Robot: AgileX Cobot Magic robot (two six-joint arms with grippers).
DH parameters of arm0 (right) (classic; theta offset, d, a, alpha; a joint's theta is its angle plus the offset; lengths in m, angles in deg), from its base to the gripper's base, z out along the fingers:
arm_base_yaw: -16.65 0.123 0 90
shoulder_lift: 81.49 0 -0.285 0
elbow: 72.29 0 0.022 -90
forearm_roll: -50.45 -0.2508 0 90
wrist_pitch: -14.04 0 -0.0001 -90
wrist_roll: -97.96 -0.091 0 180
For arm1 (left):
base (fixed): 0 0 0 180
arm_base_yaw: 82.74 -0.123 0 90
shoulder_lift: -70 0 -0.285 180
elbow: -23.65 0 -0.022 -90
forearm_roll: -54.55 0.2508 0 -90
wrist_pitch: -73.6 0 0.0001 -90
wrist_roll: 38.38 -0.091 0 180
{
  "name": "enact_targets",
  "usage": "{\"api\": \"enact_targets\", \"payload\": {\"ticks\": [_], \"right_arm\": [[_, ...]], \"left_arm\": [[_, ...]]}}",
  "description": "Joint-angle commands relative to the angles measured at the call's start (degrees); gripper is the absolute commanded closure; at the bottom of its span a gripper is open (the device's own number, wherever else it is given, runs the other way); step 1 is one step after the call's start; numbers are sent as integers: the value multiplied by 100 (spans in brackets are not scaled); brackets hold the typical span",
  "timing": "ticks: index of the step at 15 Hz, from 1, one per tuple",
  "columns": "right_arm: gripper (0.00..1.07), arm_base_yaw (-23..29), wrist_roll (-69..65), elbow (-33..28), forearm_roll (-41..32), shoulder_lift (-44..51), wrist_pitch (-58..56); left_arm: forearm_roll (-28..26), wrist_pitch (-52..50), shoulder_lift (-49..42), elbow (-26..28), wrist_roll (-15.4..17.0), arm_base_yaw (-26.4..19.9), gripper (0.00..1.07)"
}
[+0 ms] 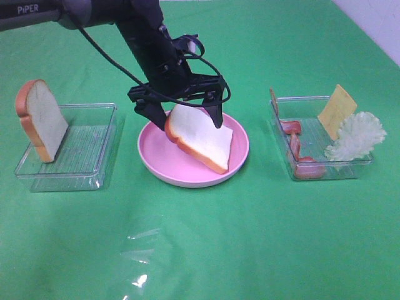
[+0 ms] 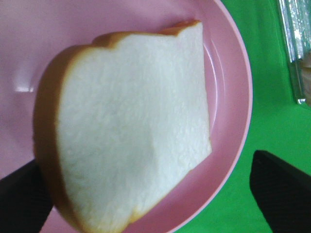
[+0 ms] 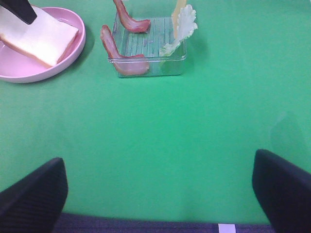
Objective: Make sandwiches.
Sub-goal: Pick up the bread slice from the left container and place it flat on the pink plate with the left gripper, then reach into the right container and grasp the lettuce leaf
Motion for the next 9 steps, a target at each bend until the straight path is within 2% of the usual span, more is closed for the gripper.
{"api": "enact_targets", "payload": {"ticks": [1, 3, 6, 7, 9], "right_arm": [[9, 0, 40, -6, 0, 195, 23], [9, 0, 40, -6, 0, 195, 23], [9, 0, 40, -6, 0, 195, 23], [9, 0, 40, -6, 0, 195, 23], [9, 0, 40, -6, 0, 195, 23]], "left_arm": [[418, 573, -57, 453, 103, 29, 4], [968, 1071, -80, 940, 80, 29, 4], [1346, 1071, -390, 985, 80, 29, 5], [1713, 1071, -647, 985, 74, 11, 5], [2068, 1071, -934, 985, 29, 11, 5]]}}
